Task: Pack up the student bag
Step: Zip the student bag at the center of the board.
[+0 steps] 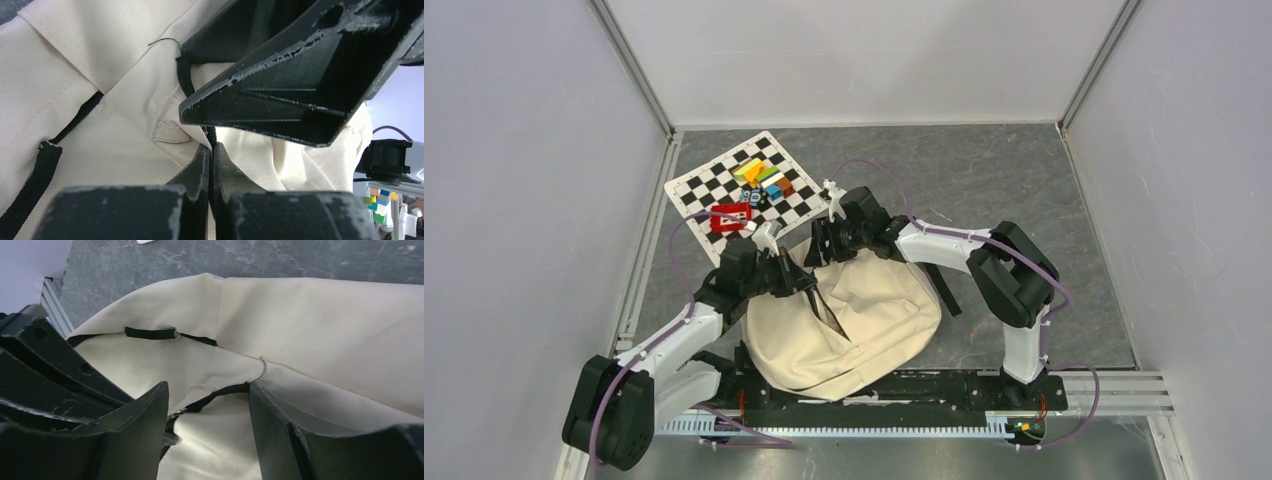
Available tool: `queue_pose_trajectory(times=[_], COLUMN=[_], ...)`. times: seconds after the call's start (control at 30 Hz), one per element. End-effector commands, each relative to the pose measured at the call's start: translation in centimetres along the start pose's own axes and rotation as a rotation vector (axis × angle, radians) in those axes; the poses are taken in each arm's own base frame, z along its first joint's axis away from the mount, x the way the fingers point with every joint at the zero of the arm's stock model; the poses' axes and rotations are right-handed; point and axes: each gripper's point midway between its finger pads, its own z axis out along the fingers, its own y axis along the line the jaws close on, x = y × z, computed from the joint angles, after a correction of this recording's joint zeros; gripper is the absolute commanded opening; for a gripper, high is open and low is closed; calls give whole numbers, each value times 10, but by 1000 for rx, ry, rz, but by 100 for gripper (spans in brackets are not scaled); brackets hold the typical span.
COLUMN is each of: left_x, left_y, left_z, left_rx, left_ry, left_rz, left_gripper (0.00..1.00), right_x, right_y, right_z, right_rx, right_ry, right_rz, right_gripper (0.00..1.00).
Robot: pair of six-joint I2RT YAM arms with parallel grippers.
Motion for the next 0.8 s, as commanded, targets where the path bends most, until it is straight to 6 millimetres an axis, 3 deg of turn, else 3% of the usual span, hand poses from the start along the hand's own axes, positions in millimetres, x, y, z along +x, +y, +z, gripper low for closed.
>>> queue_pose_trajectory(times=[0.0,0.13,0.3,0.37,0.47,0.6,0.77], left_x=[6,5,11,11,10,9,0], left_y=[-3,-5,-4,-5,-4,-4,-13], left_z=[-5,-8,-9,-12,-21,-32,-45], left_rx=[17,20,16,6,-25,-78,-120], left_ry=[4,-6,24,22,10,3,-1], left_rz=[43,50,28,17,-2,-65,-126], left_gripper=[2,2,6,12,25,50,56], right_x=[20,26,18,7,-13,-32,-45], right_y=[22,22,17,21,30,39,46], right_z=[9,17,17,13,4,-7,-22], right_rx=[-67,-68,-31,-32,-42,-67,-92], right_ry=[47,60,13,-32,-103,-175,-242], right_rz=[47,65,84,87,83,88,68], right_gripper=[63,52,17,8,4,2,2])
